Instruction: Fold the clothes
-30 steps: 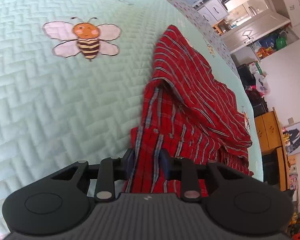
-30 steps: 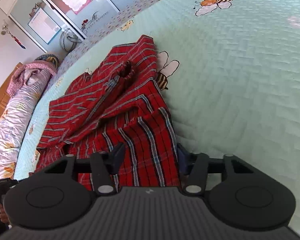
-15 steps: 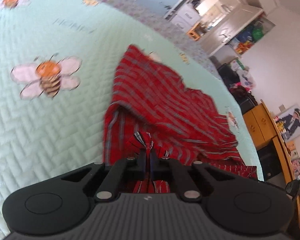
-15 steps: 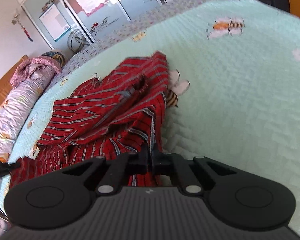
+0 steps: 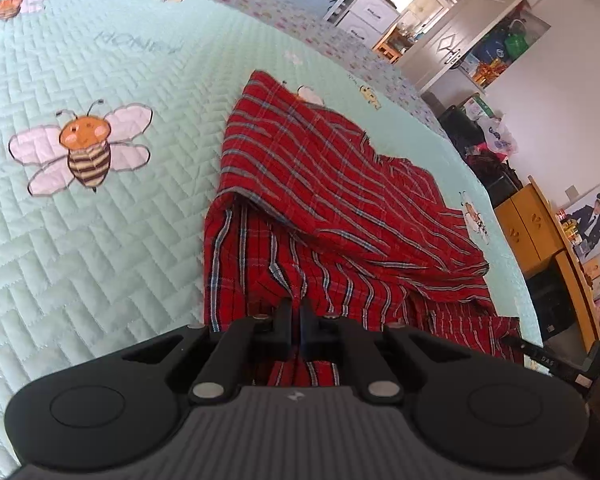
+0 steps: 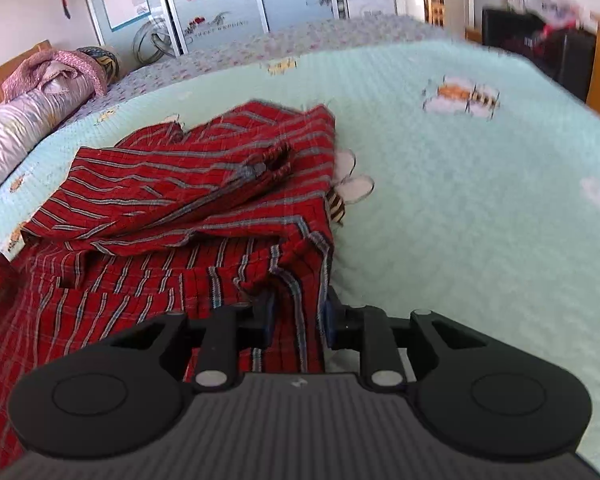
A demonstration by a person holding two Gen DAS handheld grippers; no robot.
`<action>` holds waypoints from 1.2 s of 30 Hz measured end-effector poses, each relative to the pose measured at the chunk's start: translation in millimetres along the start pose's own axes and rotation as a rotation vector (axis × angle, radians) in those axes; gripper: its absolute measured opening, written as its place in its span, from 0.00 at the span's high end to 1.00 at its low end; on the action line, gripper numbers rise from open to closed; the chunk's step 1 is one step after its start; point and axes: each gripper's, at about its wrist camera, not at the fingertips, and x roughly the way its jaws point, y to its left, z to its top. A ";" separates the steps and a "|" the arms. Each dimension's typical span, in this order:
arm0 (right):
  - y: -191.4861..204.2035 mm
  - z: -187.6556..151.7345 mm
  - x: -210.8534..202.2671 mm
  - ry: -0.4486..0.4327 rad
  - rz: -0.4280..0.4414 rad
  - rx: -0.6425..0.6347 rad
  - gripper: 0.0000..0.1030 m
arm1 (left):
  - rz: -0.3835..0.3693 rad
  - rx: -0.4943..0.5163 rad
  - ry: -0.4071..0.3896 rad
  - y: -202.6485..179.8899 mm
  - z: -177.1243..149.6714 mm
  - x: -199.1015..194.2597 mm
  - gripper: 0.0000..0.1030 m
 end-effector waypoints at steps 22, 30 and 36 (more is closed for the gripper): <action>-1.6 41.7 -8.2 -0.112 0.102 0.057 0.99 | 0.018 0.098 -0.071 -21.3 28.9 13.7 0.98; -26.5 3.1 52.1 0.028 0.038 0.150 0.96 | 0.088 -0.020 0.041 24.5 17.8 58.5 0.94; 4.0 18.8 -3.6 -0.120 -0.043 0.012 0.80 | 0.074 0.006 0.034 31.5 14.4 27.2 0.91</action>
